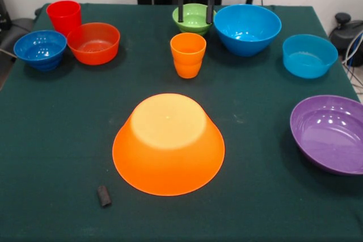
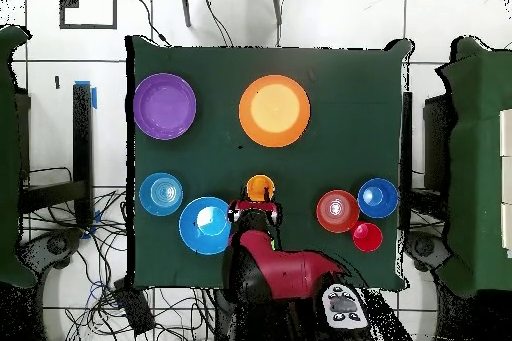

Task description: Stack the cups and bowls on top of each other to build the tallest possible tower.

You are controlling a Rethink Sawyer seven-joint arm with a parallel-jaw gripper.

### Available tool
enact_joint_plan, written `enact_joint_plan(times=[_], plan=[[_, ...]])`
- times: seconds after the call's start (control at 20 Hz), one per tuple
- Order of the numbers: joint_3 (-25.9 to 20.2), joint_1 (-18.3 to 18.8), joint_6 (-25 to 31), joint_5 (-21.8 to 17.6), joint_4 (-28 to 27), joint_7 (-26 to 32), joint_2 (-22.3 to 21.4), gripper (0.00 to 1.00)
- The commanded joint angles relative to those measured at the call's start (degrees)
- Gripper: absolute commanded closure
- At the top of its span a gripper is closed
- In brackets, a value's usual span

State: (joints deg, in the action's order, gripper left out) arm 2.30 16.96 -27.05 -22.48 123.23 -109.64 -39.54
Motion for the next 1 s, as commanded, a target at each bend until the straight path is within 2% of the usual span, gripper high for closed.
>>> enact_joint_plan(times=[0.05, 0.25, 0.7, 1.0], plan=[[-4.8, -1.2, 7.2, 3.5, -4.1, -8.6, 3.9, 0.00], [-5.1, -1.6, 5.5, 4.2, -4.5, -9.1, 5.4, 0.00], [0.1, -4.5, -1.9, 3.5, -2.7, -8.2, 9.7, 0.00], [1.4, -5.1, -6.2, 3.2, -2.2, -9.6, 12.9, 0.00]])
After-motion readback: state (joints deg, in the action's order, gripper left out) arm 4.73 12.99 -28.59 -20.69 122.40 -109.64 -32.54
